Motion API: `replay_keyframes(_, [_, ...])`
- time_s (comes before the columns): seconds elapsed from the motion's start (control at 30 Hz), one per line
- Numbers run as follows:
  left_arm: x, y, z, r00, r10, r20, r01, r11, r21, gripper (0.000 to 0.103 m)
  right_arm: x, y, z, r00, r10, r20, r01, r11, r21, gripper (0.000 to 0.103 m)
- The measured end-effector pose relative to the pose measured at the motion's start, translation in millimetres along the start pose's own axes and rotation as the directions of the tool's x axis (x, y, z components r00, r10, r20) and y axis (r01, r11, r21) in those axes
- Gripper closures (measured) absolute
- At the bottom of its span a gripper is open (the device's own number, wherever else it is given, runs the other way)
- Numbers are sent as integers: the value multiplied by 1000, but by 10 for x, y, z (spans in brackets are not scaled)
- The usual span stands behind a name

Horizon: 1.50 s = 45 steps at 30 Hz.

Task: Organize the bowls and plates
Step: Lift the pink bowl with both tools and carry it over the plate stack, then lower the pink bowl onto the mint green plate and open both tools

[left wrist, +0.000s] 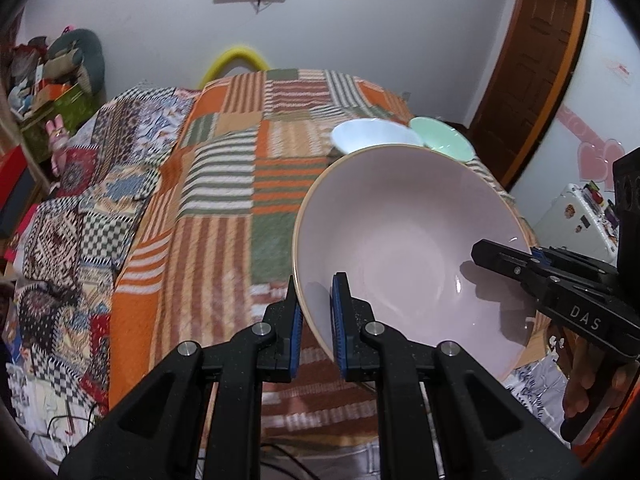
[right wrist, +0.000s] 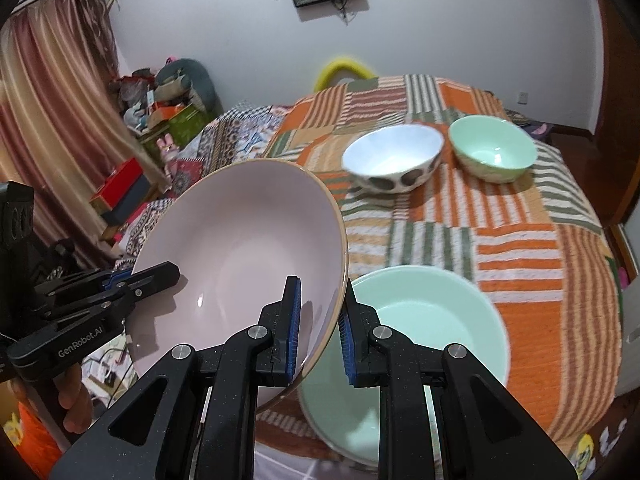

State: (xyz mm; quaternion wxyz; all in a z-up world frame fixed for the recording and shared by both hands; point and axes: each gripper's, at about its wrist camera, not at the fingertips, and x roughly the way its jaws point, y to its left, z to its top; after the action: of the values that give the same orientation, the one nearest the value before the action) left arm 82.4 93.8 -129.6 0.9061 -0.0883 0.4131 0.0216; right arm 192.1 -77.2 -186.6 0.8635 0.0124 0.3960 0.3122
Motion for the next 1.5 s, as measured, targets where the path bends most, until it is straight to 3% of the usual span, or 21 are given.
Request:
replay_keyframes(0.87, [632, 682, -470, 983, 57, -173, -82, 987, -139, 90, 883, 373, -252, 973, 19, -231, -35, 997, -63, 85])
replay_keyframes(1.27, [777, 737, -520, 980, 64, -191, -94, 983, -155, 90, 1034, 369, -244, 968, 6, -250, -29, 995, -91, 85])
replay_keyframes(1.5, [812, 712, -572, 973, 68, -219, -100, 986, -136, 82, 996, 392, -244, 970, -4, -242, -27, 992, -126, 85])
